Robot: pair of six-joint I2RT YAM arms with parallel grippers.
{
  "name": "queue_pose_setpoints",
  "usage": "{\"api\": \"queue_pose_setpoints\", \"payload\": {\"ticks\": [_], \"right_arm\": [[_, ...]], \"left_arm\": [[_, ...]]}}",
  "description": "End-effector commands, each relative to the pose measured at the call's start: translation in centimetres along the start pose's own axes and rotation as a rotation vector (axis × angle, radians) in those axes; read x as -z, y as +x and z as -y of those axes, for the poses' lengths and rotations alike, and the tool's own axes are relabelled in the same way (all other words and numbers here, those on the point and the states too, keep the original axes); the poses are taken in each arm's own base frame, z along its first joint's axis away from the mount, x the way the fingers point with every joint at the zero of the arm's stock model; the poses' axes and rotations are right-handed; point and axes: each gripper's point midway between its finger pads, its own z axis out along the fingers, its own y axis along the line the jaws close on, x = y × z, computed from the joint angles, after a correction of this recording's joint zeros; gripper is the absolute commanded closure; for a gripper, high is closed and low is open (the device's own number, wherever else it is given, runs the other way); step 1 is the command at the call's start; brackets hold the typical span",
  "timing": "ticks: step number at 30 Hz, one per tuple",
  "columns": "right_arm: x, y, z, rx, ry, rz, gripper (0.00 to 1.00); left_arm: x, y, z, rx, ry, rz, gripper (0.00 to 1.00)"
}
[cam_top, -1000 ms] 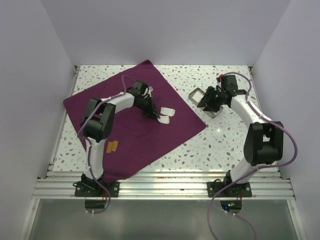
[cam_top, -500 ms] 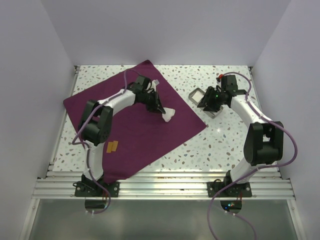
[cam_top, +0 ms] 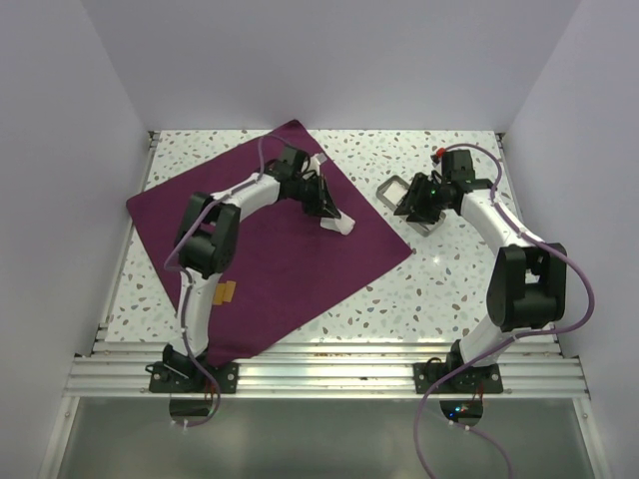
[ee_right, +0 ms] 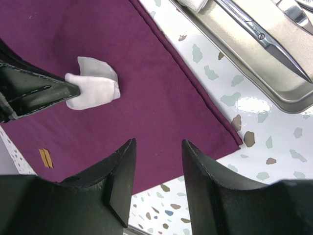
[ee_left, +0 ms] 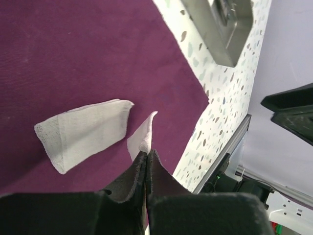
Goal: Prepare the surgical pack
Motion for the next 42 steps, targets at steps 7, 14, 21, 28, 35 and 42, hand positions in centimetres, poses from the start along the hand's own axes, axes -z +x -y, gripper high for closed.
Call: {"api": "queue_pose_setpoints", "payload": {"ticks": [7, 14, 21, 28, 35, 42], "right_arm": [[1.2, -0.4, -0.8, 0.033, -0.026, 0.019, 0.54], [1.1, -0.5, -0.8, 0.032, -0.025, 0.017, 0.54], [0.9, -0.3, -0.6, 0.031, -0.022, 0.011, 0.55], [0.9, -0.2, -0.6, 0.031, -0.022, 0.011, 0.55], [0.8, -0.2, -0.7, 0.028, -0.025, 0.009, 0.55], [0.7, -0.3, -0.8, 0.022, -0.033, 0.008, 0.55]], "left_arm": [[-0.1, -1.6, -0.6, 0.025, 0.038, 0.018, 1.0], [0.1, -2.2, -1.7, 0.044, 0.025, 0.033, 1.0], [-0.4, -2.1, -2.8, 0.065, 0.01, 0.033, 1.0], [-0.8, -2.4, -3.5, 0.075, 0.005, 0.031, 1.0], [-1.0, -2.3, -4.4, 0.086, -0.01, 0.023, 1.0], [0.1, -2.8, -4.5, 0.051, -0.048, 0.043, 0.68]]}}
